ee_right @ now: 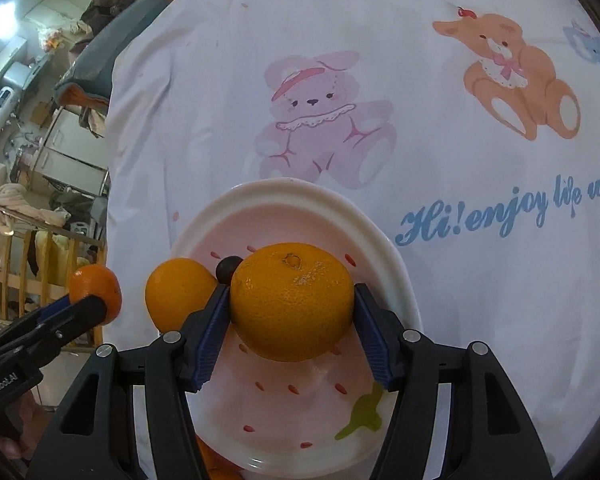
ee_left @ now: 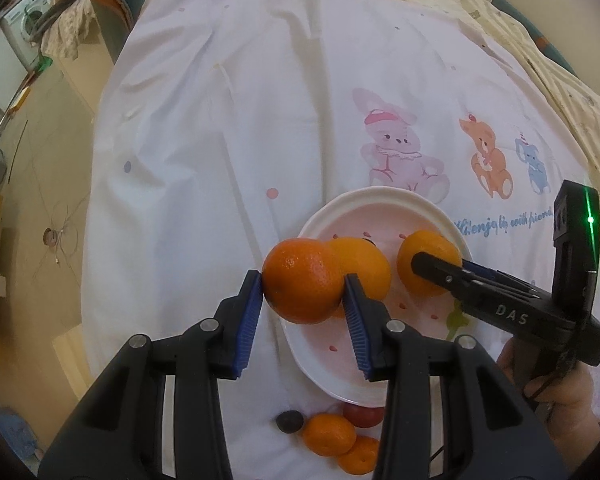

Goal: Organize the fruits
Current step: 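Carry the mandarin and orange over the pink plate with both grippers, then release the mandarin and orange onto the plate and withdraw both grippers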

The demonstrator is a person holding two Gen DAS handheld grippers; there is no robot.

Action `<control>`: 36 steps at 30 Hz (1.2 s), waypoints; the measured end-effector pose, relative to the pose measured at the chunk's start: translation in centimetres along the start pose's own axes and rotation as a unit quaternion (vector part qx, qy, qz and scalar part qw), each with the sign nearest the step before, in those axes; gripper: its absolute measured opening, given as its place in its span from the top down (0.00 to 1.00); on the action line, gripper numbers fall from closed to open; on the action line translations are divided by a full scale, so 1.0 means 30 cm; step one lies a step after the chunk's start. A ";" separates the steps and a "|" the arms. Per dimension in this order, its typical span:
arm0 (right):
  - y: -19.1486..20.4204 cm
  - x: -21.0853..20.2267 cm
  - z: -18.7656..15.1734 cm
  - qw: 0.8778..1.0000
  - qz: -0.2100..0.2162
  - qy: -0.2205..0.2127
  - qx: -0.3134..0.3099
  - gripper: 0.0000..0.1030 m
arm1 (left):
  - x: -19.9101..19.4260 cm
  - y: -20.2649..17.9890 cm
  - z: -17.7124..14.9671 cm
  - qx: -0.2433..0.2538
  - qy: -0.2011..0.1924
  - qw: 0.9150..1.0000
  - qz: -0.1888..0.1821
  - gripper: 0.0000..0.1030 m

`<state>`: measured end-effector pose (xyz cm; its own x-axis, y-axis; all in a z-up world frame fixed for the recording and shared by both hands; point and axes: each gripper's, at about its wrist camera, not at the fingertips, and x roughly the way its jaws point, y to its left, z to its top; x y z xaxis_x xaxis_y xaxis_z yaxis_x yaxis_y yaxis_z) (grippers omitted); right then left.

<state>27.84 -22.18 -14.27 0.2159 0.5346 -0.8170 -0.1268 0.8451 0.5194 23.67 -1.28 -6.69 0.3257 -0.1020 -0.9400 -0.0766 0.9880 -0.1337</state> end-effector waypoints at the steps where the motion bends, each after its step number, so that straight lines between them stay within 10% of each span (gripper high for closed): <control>1: -0.005 0.000 0.000 1.000 0.003 0.001 0.004 0.37 | 0.003 0.000 -0.001 -0.001 0.002 1.000 0.000 0.64; 8: -0.004 -0.059 0.008 0.999 0.013 -0.031 0.013 0.14 | -0.002 -0.007 -0.007 0.007 -0.004 1.000 -0.002 0.64; 19: -0.076 -0.282 -0.040 0.993 0.015 -0.077 0.085 0.14 | 0.049 -0.112 0.069 0.009 0.015 0.999 -0.045 0.64; 36: -0.136 -0.389 -0.092 0.986 0.024 -0.102 0.129 0.11 | 0.211 -0.244 0.115 0.064 0.035 0.997 -0.007 0.59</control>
<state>23.15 -31.86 -7.55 0.4087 0.5388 -0.7366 0.1031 0.7747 0.6239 29.54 -8.77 -10.56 0.2586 -0.1200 -0.9585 0.0501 0.9926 -0.1108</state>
